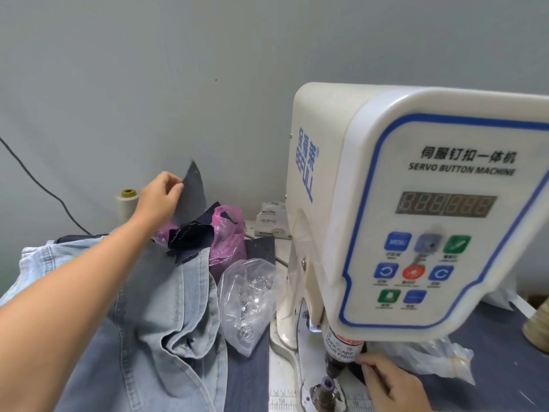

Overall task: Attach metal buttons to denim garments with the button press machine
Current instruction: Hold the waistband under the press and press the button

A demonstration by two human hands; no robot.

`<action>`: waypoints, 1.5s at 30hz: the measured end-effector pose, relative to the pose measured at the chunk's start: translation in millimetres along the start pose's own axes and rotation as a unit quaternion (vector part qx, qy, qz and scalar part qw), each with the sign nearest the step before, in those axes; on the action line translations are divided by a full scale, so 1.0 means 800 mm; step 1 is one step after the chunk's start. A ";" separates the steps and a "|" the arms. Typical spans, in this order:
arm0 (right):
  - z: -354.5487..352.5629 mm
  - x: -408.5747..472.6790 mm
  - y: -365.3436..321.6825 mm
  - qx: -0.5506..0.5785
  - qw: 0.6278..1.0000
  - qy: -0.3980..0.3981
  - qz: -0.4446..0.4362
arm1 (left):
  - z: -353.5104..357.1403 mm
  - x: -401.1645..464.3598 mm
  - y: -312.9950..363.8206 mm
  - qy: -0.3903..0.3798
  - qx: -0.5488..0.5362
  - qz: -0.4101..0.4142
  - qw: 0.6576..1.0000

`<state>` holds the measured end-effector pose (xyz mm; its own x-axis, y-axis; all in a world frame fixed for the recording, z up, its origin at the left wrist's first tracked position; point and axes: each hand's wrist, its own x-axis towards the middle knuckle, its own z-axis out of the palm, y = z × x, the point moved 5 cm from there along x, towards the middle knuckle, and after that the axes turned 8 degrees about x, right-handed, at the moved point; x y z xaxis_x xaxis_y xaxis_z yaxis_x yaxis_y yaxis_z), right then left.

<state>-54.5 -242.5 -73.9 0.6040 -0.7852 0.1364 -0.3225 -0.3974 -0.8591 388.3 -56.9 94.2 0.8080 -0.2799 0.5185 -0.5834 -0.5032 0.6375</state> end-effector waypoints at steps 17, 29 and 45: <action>-0.010 -0.018 -0.033 -0.028 0.998 -0.008 -0.054 | -0.082 -0.220 0.064 -0.069 0.161 0.331 0.927; -0.010 -0.020 -0.031 -0.047 0.996 -0.002 -0.080 | -0.067 -0.198 0.009 -0.119 0.012 0.009 0.993; -0.009 -0.023 -0.033 -0.072 0.994 -0.015 -0.085 | -0.003 -0.197 0.004 -0.387 0.061 -0.077 0.917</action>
<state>-62.2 -221.4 -50.0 0.6790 -0.6879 0.2565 -0.3143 -0.5881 -0.7453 258.6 -12.7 16.0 0.7246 -0.6700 -0.1615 -0.4817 -0.6599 0.5766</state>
